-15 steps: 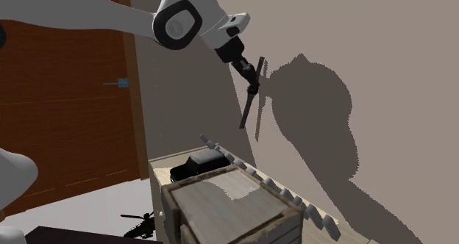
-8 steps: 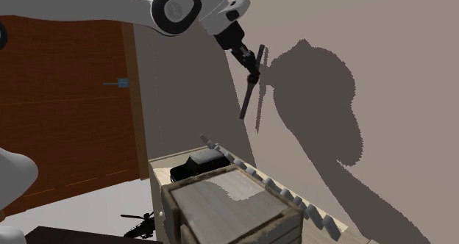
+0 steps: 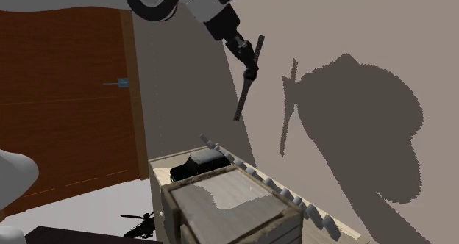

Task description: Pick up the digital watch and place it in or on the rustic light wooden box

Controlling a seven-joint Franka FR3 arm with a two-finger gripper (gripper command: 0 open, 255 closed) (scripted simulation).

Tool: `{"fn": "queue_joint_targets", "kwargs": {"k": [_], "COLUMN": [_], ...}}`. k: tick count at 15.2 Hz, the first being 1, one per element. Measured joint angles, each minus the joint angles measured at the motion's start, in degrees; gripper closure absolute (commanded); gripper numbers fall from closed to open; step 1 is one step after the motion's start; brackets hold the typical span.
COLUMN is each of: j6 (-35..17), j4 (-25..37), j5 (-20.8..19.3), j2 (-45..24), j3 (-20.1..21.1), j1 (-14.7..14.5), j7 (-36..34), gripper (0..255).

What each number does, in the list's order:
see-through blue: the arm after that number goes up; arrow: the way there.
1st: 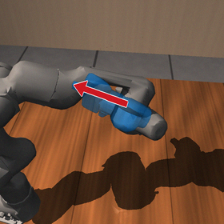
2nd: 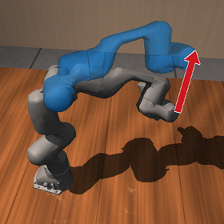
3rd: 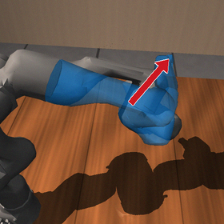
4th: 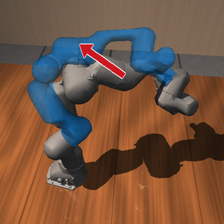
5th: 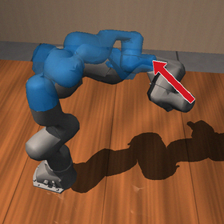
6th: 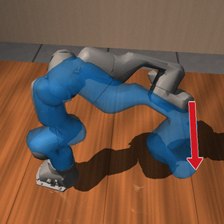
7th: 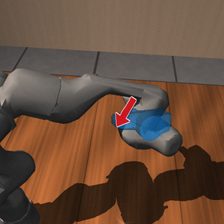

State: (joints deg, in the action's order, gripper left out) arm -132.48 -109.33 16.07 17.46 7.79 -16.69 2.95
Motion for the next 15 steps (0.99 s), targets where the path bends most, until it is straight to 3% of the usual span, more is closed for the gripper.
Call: {"fn": "queue_joint_targets", "kwargs": {"k": [7,15], "j6": [5.11,12.53], "j4": [-3.88,-4.59], "j5": [3.80,5.13], "j2": [6.44,11.23], "j3": [-8.07,-17.32], "j1": [1.05,2.81], "j7": [9.77,19.36], "gripper": [255,255]}}
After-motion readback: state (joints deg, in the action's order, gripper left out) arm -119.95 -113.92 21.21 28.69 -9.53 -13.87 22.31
